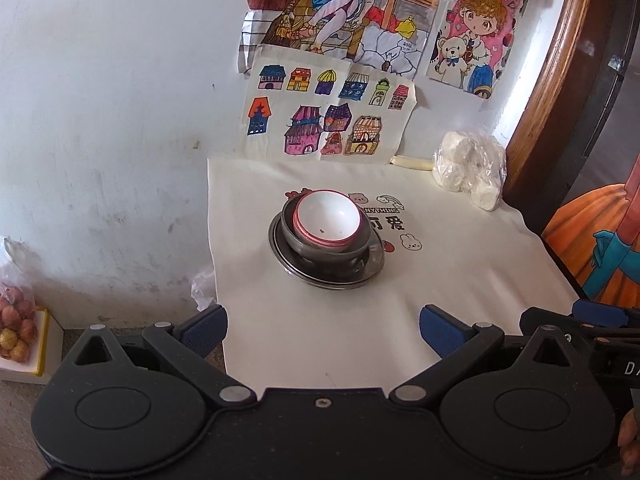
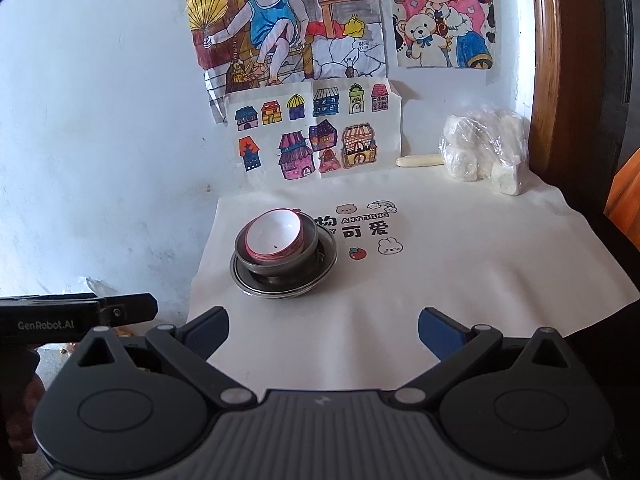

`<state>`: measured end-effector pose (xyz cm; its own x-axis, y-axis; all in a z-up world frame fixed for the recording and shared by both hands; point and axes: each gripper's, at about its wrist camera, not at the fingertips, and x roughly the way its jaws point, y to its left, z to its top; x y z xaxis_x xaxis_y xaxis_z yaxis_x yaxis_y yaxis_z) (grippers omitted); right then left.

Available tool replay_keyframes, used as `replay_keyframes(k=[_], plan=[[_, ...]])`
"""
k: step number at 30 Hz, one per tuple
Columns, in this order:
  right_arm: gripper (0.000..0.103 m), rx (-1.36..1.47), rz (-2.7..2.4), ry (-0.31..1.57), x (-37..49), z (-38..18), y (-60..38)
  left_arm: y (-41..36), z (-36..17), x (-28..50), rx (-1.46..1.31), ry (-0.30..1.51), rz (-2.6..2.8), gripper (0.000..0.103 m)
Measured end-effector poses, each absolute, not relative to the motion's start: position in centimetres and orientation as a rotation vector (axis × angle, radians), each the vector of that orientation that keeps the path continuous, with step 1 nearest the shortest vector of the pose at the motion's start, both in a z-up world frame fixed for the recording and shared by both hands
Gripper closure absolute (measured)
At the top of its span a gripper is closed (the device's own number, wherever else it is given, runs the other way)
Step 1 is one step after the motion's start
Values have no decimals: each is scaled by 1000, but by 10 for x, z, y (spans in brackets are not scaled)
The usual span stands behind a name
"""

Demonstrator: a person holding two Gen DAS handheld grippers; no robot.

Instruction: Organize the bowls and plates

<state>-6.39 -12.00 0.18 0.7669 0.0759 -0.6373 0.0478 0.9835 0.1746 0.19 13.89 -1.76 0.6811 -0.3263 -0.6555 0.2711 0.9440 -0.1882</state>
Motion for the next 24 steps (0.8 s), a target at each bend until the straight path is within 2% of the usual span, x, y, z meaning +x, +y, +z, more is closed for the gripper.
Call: replay_keyframes(k=[24], plan=[[0,189,-12,707,-66,1,-128,137,-19,1,-88,762,-353,1]])
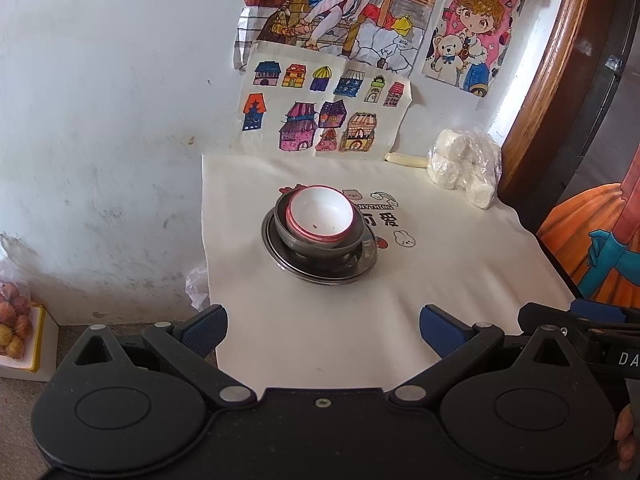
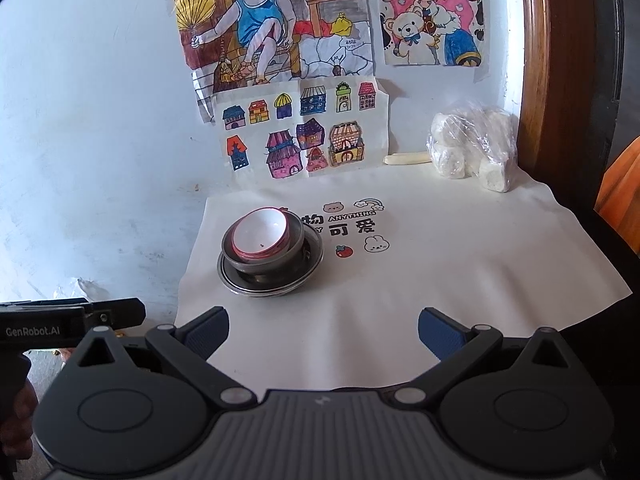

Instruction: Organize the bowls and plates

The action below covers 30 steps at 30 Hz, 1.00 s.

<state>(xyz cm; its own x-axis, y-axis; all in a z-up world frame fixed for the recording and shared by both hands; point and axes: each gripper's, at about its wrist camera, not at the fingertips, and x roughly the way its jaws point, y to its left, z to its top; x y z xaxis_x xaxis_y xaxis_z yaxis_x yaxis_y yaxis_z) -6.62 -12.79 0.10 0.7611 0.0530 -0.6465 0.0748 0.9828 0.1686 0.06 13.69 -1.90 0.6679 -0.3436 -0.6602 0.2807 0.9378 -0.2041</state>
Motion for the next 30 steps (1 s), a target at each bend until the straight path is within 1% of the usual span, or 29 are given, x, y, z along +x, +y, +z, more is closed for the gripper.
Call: replay_keyframes(k=[14,30], plan=[[0,202,7,716,-62,-1,-131,131,-21,4,-94,774,-365,1],[0,209,38,748,-33,-9,-140,124,-27,24,-105,796,-336,1]])
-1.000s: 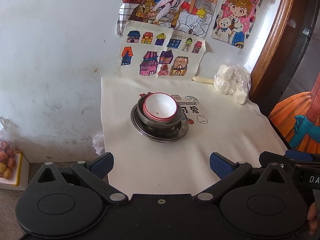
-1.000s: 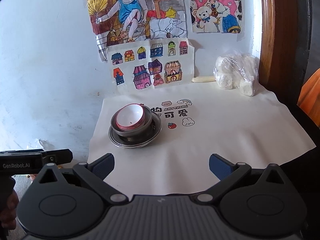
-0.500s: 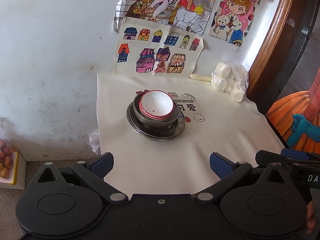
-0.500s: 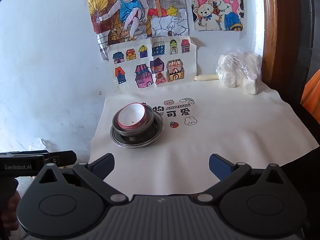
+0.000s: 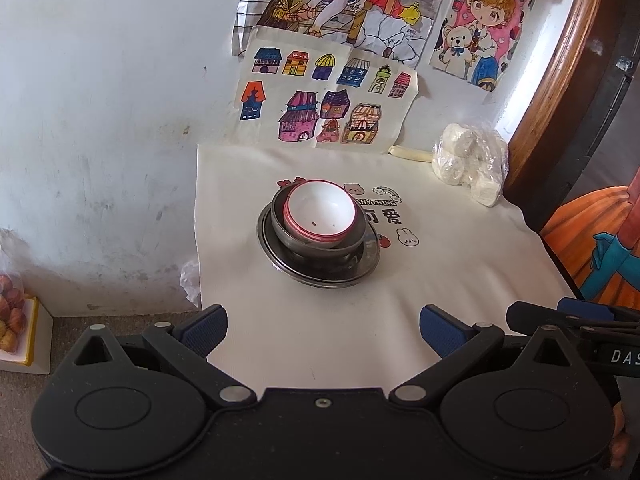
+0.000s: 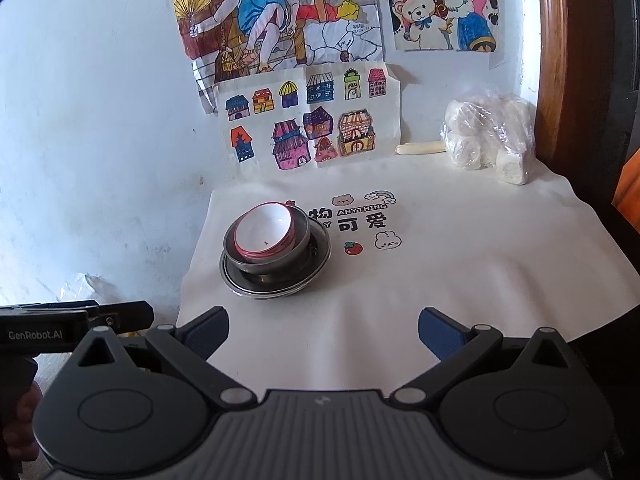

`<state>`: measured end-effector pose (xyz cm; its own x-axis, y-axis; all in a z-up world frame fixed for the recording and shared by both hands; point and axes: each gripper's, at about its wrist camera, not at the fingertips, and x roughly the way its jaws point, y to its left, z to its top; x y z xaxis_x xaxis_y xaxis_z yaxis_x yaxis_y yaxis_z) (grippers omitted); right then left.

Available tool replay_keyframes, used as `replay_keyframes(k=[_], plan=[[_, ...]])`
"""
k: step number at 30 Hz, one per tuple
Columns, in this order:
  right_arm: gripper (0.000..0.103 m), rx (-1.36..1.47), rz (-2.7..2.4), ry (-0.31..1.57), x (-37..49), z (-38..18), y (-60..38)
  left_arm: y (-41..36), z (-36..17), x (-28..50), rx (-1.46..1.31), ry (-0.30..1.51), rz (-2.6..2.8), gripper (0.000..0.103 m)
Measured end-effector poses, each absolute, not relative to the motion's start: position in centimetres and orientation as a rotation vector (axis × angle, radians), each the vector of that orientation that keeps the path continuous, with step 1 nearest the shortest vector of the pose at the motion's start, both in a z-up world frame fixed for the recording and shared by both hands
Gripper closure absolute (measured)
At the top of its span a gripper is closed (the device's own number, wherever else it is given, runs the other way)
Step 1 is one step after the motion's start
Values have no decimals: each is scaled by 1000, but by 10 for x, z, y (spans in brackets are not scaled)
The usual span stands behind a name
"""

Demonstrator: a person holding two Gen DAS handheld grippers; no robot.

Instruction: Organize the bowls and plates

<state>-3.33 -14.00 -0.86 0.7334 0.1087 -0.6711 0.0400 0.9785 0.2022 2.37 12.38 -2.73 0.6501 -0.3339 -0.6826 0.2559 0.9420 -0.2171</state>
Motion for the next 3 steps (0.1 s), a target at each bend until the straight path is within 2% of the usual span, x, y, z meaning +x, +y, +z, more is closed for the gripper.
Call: replay_keyframes(k=[3], plan=[[0,211,48,761,-25,-12,-142,121,-29,29,-104,802,-326,1]])
